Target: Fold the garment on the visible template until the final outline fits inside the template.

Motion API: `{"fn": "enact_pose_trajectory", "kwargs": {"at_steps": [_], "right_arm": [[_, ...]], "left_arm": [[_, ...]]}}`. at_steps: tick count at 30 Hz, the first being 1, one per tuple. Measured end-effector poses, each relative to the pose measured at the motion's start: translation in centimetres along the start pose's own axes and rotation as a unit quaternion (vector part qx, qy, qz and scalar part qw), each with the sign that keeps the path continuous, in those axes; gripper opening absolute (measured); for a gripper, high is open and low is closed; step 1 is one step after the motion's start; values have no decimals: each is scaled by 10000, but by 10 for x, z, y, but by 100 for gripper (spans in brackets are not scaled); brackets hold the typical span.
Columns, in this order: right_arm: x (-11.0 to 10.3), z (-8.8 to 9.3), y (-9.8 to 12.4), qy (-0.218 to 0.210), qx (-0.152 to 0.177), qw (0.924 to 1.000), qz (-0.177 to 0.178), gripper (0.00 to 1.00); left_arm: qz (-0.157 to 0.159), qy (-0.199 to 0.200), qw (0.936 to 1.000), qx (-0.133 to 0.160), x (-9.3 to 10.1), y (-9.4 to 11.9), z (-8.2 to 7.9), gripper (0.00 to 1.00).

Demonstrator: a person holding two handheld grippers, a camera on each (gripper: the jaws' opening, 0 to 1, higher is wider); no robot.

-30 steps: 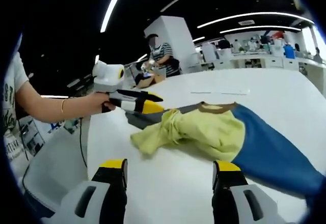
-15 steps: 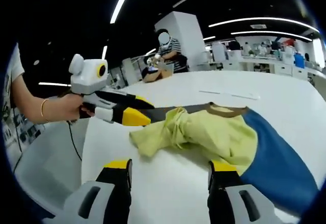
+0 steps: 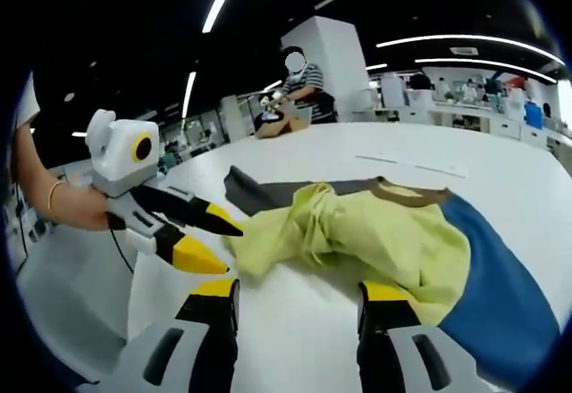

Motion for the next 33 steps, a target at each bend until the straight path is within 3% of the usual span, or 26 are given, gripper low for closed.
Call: {"fn": "enact_pose_trajectory", "kwargs": {"at_steps": [5,12,22,33], "right_arm": [[6,1,-13,22,3,10000,78,45],[7,-1,-30,82,74,9998,154,40],[12,-1,-49,329,31,9989,319,28],[23,1,-57,485,-146,9969,608,5]], "left_arm": [[-74,-318,9994,68,5,-5,5,24],[-265,-391,9989,46,8,-12,9,18],[-551,-215,9982,-87,-2,-20,16,11],[-464,27,9989,2,-4,-15,13,3]]}}
Point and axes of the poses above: the point that each gripper's makers call its tool centre point, and the gripper's own axes: y roughly backward along the fingers, x roughly to its right, z roughly out of its underside, the point moved 1 cm from there along y, roughly backward along the fingers, and after that the axes turned 1 degree about -y, right-handed, at the moved point
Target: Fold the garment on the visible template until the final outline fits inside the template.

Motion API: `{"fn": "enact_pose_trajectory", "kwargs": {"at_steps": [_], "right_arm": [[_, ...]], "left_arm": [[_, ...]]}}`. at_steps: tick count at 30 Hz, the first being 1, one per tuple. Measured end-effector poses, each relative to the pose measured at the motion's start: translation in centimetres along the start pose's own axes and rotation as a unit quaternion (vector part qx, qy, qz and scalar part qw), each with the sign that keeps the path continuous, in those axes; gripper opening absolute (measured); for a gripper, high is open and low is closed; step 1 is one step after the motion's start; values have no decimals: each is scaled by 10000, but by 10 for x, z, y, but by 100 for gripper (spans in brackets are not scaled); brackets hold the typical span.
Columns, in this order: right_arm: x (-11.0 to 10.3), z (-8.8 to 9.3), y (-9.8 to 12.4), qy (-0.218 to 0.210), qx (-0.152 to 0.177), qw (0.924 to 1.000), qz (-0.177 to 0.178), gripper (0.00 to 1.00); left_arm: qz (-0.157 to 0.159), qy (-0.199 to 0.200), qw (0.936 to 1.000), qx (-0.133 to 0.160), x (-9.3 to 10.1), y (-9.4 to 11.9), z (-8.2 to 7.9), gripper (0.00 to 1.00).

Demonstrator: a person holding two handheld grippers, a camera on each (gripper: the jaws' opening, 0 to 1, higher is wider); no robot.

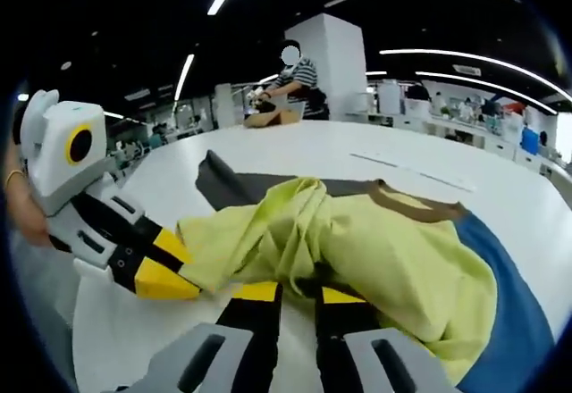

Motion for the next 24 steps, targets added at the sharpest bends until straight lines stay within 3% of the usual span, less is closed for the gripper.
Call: {"fn": "enact_pose_trajectory", "kwargs": {"at_steps": [2,10,24], "right_arm": [[2,1,1,-67,-14,10000,58,0],[2,-1,4,-146,-18,9999,83,0],[-1,-10,41,-388,-95,9992,36,0]], "left_arm": [[12,44,10000,45,-1,3,-3,2],[56,279,9994,195,-10,17,-15,0],[4,521,9977,436,-32,53,-32,0]]}}
Point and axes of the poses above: the point that each gripper's makers call its tool centre point, and the gripper's own axes: y roughly backward along the fingers, x roughly to its right, z roughly out of its underside, the point moved 1 cm from there along y, roughly backward along the fingers, and after that the axes turned 1 degree about -y, right-handed, at the moved point
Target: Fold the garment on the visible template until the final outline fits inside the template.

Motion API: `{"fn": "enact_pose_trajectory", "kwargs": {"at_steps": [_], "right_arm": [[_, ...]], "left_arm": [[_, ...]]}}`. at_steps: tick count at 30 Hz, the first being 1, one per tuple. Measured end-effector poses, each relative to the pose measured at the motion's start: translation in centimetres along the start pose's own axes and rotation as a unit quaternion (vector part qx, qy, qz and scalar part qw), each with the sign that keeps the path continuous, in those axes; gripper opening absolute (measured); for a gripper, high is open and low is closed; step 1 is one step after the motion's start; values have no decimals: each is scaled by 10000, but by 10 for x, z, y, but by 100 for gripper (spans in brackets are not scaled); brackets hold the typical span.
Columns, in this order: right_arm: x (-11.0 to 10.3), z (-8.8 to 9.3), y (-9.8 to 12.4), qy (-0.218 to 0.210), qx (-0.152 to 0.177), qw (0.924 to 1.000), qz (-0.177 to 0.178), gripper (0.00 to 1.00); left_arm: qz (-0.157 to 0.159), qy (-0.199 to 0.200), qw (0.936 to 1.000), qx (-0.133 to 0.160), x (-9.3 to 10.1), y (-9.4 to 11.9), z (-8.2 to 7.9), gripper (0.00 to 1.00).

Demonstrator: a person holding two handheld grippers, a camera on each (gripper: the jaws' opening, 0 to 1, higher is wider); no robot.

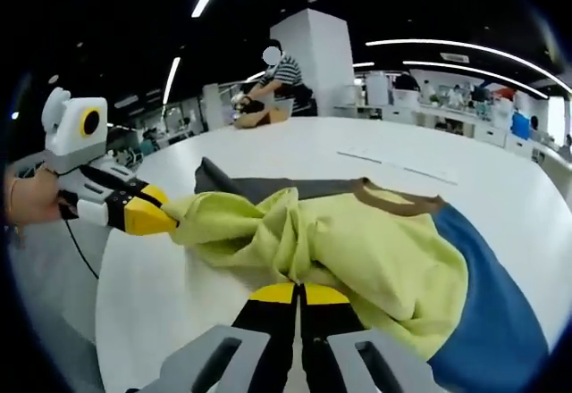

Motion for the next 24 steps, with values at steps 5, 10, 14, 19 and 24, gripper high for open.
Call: {"fn": "enact_pose_trajectory", "kwargs": {"at_steps": [5,10,14,19,24], "right_arm": [[4,4,19,-246,-162,9996,36,0],[2,1,39,-144,-180,9997,52,0],[0,-5,54,-139,-167,9998,23,0],[-4,-2,68,-96,-300,9995,-23,0],[-7,4,80,-134,-447,9989,15,0]], "left_arm": [[72,130,9999,63,-4,12,-6,0],[157,156,9997,129,-6,22,-12,0],[213,103,9996,160,-8,29,-16,0],[363,142,9990,216,-10,39,-19,0],[511,47,9986,162,-11,48,-15,0]]}}
Point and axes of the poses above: the point that each gripper's makers call its tool centre point, and the gripper's own axes: y roughly backward along the fingers, x roughly to its right, z roughly out of its underside, the point moved 1 cm from there along y, roughly backward along the fingers, and after that the axes turned 1 degree about -y, right-handed, at the moved point
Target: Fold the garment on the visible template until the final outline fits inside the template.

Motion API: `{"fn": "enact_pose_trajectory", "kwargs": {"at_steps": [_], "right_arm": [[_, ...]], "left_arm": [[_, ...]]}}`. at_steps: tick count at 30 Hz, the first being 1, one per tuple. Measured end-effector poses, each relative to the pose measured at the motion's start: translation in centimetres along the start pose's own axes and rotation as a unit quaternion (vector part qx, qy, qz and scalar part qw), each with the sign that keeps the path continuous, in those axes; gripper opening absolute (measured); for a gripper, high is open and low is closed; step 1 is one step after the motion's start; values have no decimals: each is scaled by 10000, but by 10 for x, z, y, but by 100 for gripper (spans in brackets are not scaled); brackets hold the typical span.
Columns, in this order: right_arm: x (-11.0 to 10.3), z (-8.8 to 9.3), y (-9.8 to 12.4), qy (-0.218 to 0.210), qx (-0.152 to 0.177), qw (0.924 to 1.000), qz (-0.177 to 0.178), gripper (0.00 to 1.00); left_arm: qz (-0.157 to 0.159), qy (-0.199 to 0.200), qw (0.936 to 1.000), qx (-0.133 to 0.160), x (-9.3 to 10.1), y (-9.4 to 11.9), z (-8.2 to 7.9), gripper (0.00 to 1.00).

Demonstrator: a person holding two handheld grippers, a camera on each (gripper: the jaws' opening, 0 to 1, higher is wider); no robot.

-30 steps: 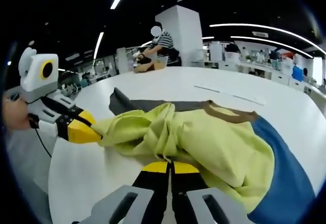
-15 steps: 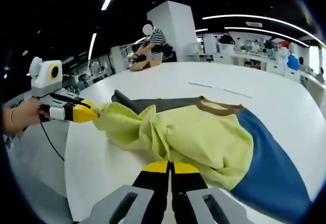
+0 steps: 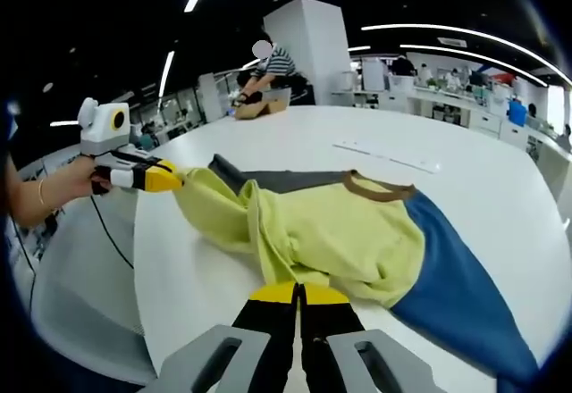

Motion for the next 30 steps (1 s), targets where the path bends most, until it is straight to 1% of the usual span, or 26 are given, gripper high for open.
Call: {"fn": "enact_pose_trajectory", "kwargs": {"at_steps": [2,5,7,11,17,20,25,29,30], "right_arm": [[0,3,4,2,-55,10000,24,0],[1,5,13,-23,-101,9999,67,0],[1,5,18,-9,-101,9999,83,0],[1,0,27,-10,-39,9999,137,0],[-9,-6,39,72,-87,9998,139,0],[-10,-4,45,135,-183,9996,175,0],[-10,-3,58,62,-205,9995,246,0],[-11,5,70,27,-324,9990,301,0],[-11,7,72,37,-360,9989,311,0]], "left_arm": [[44,-62,10000,-58,-2,5,2,0],[133,-64,9999,-56,-4,12,4,0],[139,-75,9999,-51,-6,16,4,0],[144,-88,9998,-72,-11,24,4,0],[177,-132,9997,52,-13,33,-1,0],[309,-111,9994,74,-10,38,0,0],[590,-294,9978,-24,-3,45,10,0],[720,-320,9968,-97,-1,50,19,0],[794,-329,9962,-136,3,51,21,0]]}}
Point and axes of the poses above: the point that each gripper's makers call its tool centre point, and the gripper's own axes: y roughly backward along the fingers, x roughly to its right, z roughly out of its underside, the point moved 1 cm from there along y, roughly backward along the fingers, and after that the axes turned 1 degree about -y, right-handed, at the moved point
